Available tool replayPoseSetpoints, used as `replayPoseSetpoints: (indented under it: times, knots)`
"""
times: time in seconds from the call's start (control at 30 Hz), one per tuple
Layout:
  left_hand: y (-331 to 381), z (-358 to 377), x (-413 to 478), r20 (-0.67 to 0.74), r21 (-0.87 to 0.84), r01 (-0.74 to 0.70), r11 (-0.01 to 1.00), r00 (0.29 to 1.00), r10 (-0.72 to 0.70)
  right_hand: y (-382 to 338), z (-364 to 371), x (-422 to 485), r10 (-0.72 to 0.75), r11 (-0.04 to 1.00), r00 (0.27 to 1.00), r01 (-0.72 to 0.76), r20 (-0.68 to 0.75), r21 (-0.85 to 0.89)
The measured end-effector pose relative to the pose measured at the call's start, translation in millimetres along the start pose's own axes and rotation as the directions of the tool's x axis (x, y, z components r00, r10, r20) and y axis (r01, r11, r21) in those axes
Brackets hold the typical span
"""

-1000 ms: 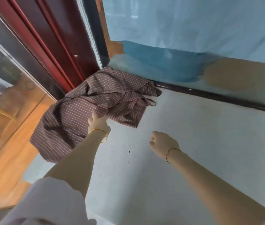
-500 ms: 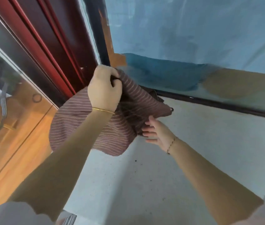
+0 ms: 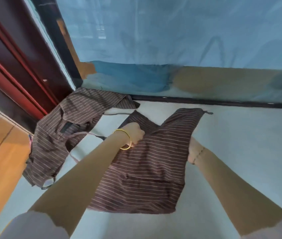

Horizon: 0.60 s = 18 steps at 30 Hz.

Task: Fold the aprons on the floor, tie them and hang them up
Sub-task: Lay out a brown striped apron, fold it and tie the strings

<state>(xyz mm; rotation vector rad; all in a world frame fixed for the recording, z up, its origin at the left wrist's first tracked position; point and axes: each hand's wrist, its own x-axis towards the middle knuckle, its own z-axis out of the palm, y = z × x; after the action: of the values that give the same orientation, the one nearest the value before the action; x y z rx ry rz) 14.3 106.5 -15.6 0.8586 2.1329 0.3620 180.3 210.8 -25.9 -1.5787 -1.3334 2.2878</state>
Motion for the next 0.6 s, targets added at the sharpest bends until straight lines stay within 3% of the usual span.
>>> replayPoseSetpoints:
  times: [0.07, 0.17, 0.23, 0.33, 0.43, 0.53, 0.6]
  knots:
    - [4.8, 5.3, 12.9, -0.176, 0.007, -0.091, 0.996, 0.98, 0.09, 3.5, -11.9, -2.4, 0.01, 1.0, 1.0, -0.01, -0.012, -0.013]
    - [6.1, 22.6, 29.9, -0.13, 0.058, -0.09, 0.994, 0.987, 0.097, 7.1, -34.7, -8.5, 0.025, 0.999, 0.999, -0.024, 0.022, -0.029]
    - [-4.1, 40.9, 44.4, -0.104, 0.18, -0.018, 0.983, 0.994, 0.037, 9.7, -51.0, -17.6, 0.094, 0.985, 0.993, -0.082, 0.068, -0.152]
    - [-24.1, 76.0, 56.9, 0.034, 0.349, 0.134, 0.928, 0.987, -0.156, 19.4, -83.2, -17.7, 0.188, 0.83, 0.976, -0.216, -0.108, -0.514]
    - [-37.4, 106.9, 56.8, 0.048, 0.365, 0.24, 0.9, 0.96, -0.275, 38.9, -122.3, 7.7, 0.028, 0.722, 0.953, -0.228, -0.301, -0.653]
    - [-31.9, 123.3, 61.0, -0.082, 0.343, 0.261, 0.902, 0.965, -0.248, 43.8, -138.4, 5.5, 0.007, 0.823, 0.939, -0.202, -0.345, -0.531]
    - [-29.3, 129.2, 61.6, -0.141, 0.361, 0.271, 0.893, 0.962, -0.235, 41.9, -139.6, 0.5, -0.045, 0.823, 0.933, -0.168, -0.357, -0.543]
